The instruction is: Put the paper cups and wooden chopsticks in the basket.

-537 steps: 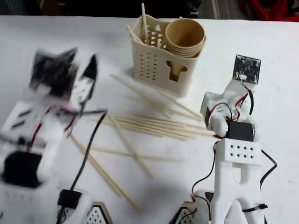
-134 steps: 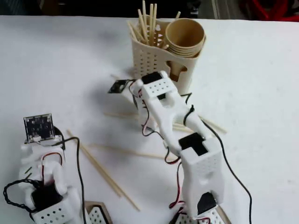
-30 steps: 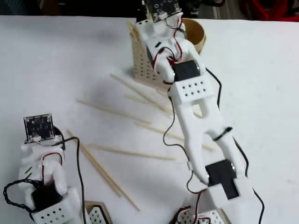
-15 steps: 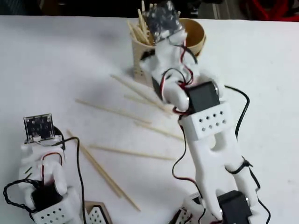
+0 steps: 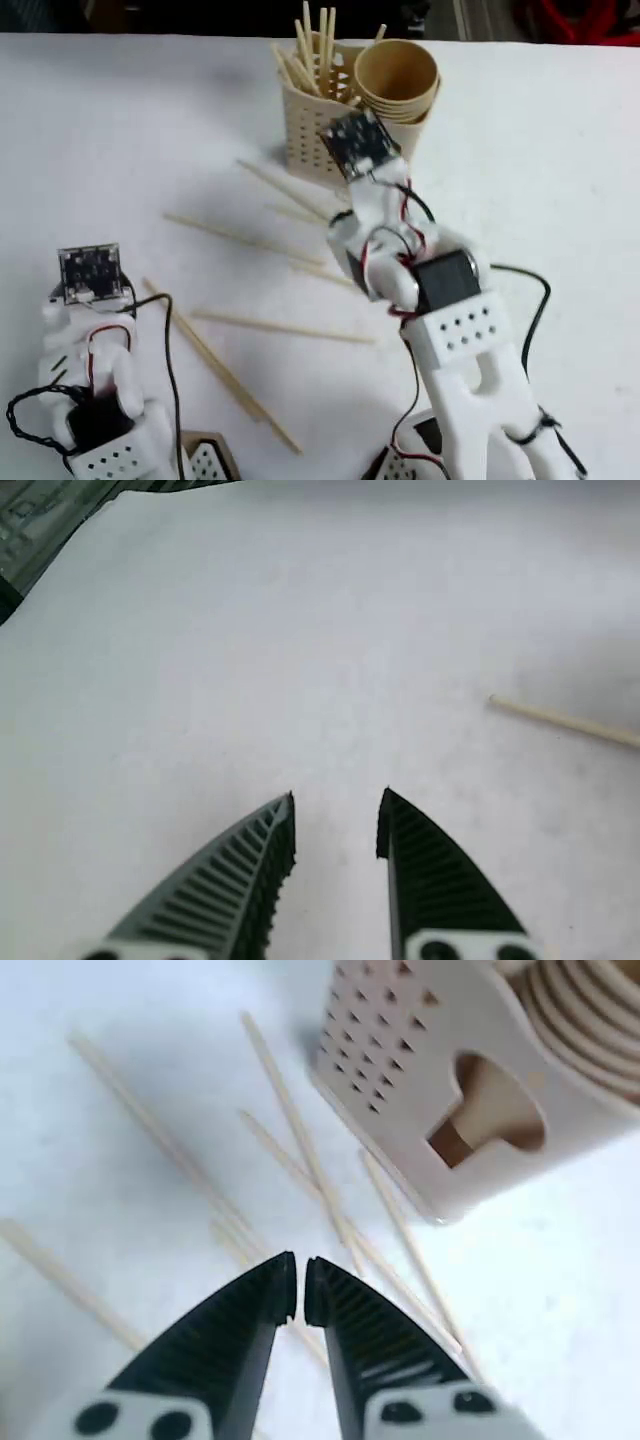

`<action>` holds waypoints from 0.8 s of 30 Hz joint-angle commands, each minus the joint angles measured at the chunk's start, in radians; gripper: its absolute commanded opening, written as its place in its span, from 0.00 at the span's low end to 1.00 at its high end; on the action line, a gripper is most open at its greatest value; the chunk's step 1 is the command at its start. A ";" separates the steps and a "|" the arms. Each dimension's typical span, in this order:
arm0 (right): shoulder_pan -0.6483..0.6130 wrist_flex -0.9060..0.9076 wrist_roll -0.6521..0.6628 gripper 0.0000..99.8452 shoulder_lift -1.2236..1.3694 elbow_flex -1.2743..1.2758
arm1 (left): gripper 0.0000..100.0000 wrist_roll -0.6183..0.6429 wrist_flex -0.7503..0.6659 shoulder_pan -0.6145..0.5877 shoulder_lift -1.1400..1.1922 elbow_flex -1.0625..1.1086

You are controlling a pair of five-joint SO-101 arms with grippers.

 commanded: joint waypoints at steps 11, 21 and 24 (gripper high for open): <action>0.315 -0.344 -0.166 0.03 -0.133 0.333 | 0.15 -0.282 0.221 0.291 -0.012 -0.334; 0.349 -0.427 -0.184 0.03 -0.133 0.402 | 0.25 -0.427 0.281 0.487 0.038 -0.328; 0.349 -0.453 -0.181 0.03 -0.133 0.419 | 0.26 -0.436 0.273 0.522 0.159 -0.342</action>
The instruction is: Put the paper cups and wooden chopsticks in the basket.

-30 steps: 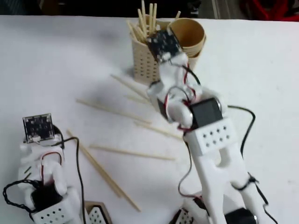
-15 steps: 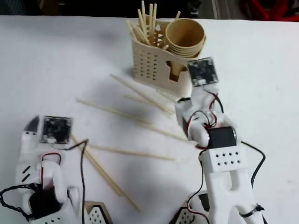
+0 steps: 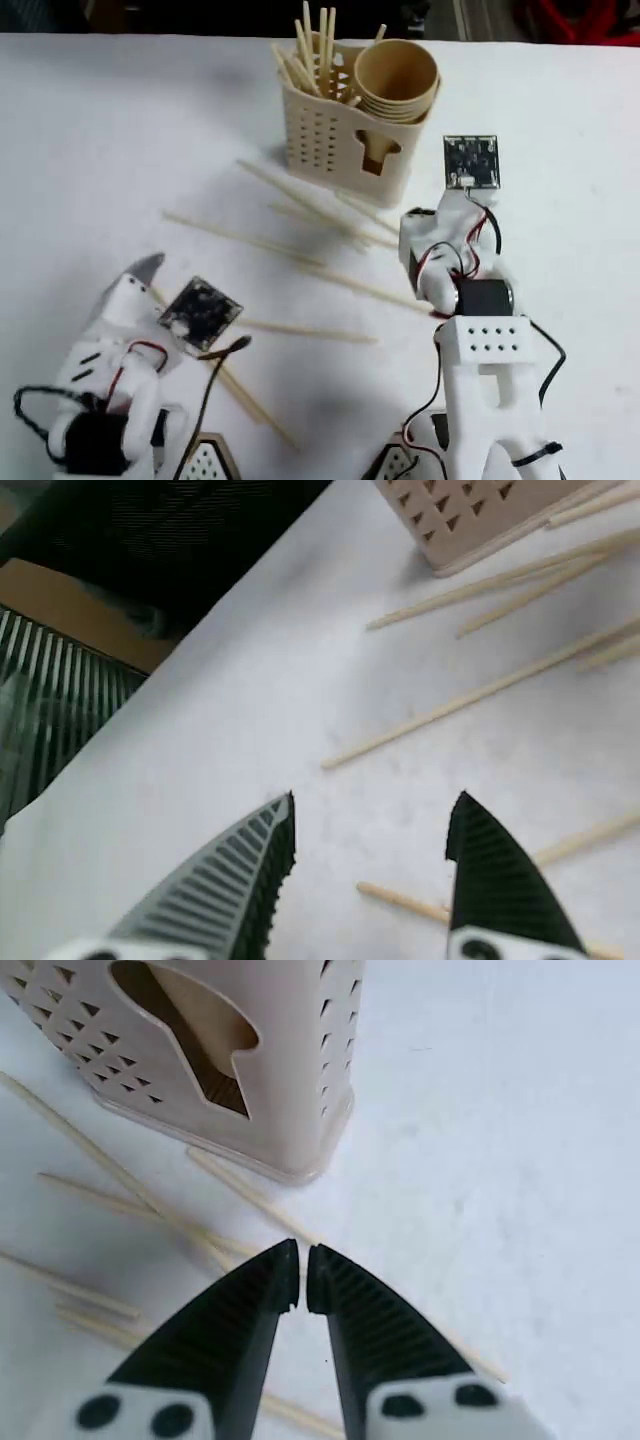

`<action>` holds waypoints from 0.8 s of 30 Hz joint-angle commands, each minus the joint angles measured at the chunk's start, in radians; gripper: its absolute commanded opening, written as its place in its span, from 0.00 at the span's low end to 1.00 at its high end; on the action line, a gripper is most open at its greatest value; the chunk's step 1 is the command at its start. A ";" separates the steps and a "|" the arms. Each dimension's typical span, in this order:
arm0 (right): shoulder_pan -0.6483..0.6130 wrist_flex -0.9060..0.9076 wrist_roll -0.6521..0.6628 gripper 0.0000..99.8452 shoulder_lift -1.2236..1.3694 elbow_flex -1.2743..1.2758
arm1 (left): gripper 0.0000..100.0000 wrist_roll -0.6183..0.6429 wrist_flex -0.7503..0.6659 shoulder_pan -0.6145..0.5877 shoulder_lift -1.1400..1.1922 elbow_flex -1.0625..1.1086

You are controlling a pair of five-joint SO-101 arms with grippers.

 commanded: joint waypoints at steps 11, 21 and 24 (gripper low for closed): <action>0.016 -0.044 -0.002 0.03 -0.024 0.005 | 0.25 -0.133 0.017 0.274 0.705 -0.193; 0.053 -0.044 -0.002 0.03 -0.024 0.000 | 0.21 -0.133 -0.127 0.490 1.063 -0.193; 0.053 -0.044 -0.002 0.03 -0.024 0.000 | 0.20 -0.133 -0.183 0.510 1.156 -0.193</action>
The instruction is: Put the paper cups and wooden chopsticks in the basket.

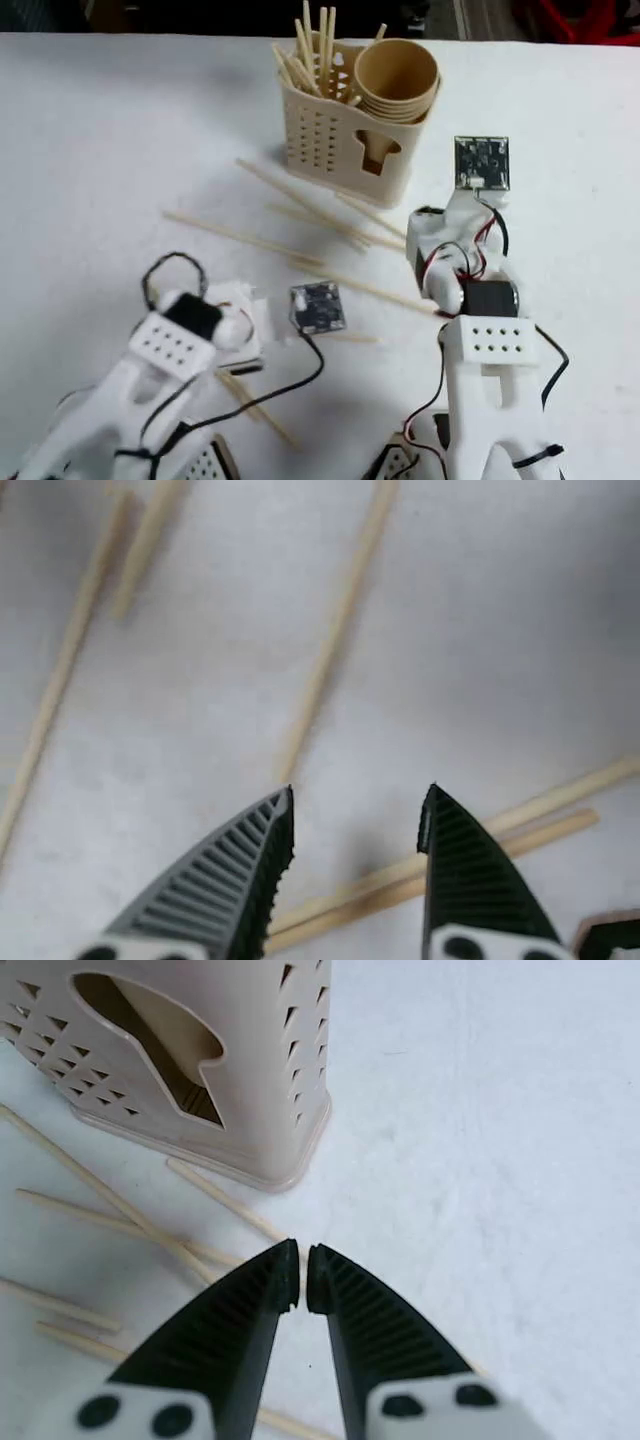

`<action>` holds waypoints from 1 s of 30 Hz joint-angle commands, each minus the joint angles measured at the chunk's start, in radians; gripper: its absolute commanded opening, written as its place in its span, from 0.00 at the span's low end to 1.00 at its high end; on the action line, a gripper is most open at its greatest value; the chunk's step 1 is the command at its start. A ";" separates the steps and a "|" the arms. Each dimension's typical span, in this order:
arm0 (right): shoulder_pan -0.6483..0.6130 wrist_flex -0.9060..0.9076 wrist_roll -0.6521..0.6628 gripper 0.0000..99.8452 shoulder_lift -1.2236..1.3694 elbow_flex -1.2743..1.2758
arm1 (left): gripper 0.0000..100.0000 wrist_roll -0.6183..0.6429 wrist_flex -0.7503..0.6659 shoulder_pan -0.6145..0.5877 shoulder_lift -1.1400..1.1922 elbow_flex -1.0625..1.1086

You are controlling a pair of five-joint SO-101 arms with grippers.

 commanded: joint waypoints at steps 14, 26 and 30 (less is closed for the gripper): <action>0.015 -0.021 0.000 0.03 -0.024 -0.011 | 0.17 -0.008 -0.040 0.036 0.588 -0.304; 0.015 -0.021 0.000 0.03 -0.024 -0.011 | 0.09 0.006 0.003 0.039 0.659 -0.371; 0.015 -0.021 0.000 0.03 -0.024 -0.011 | 0.08 0.123 0.057 0.044 0.598 -0.427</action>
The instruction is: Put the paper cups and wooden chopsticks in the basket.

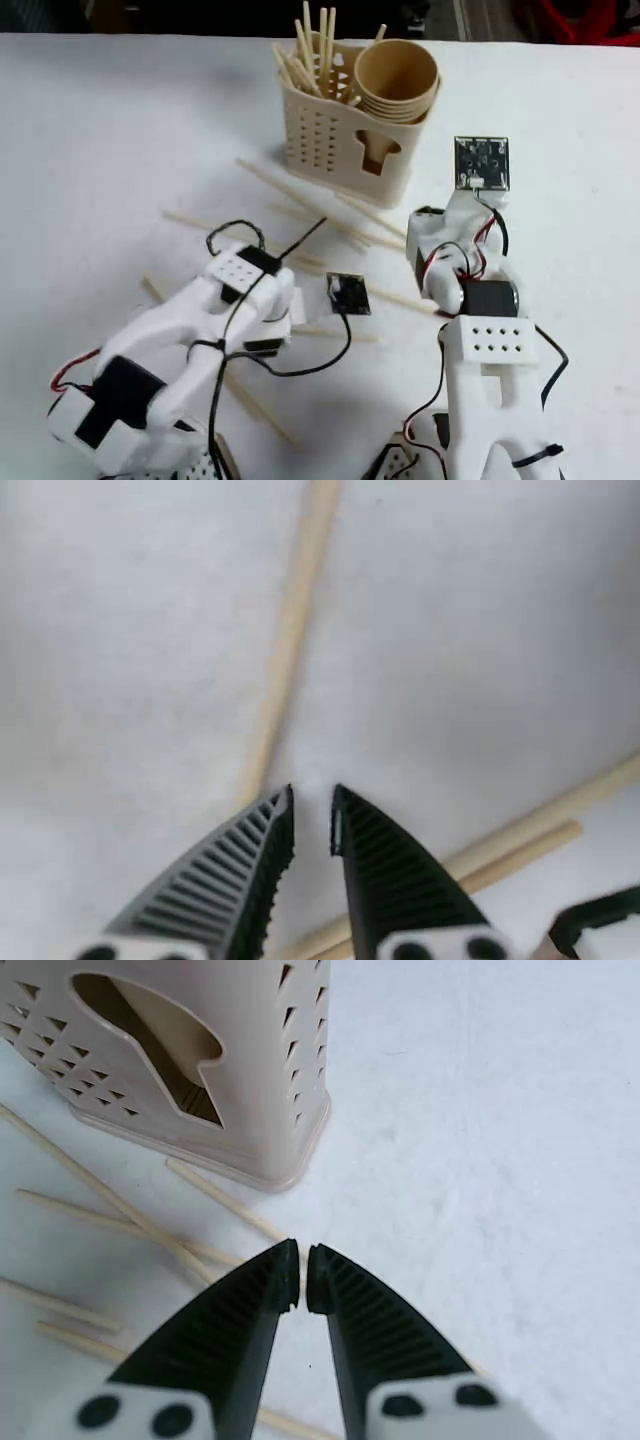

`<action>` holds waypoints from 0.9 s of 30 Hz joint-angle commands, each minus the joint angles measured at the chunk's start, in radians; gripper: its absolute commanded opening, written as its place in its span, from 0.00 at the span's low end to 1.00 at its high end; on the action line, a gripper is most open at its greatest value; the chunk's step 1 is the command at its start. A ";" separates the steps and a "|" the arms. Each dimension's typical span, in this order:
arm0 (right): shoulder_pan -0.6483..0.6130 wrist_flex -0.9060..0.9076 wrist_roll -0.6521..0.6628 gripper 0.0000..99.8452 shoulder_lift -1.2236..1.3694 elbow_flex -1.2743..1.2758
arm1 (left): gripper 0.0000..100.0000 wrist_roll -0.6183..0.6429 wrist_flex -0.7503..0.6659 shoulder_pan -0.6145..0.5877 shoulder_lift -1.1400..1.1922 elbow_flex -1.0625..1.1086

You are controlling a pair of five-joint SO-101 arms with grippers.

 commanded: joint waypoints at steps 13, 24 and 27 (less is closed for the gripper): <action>0.015 -0.021 0.034 0.03 -0.024 -0.011 | 0.22 0.198 0.015 0.002 -0.030 -0.164; 0.015 -0.021 0.035 0.03 -0.027 -0.011 | 0.03 0.172 0.101 0.025 0.338 -0.402; 0.015 -0.021 0.035 0.03 -0.030 -0.011 | 0.02 0.193 0.101 0.018 0.351 -0.413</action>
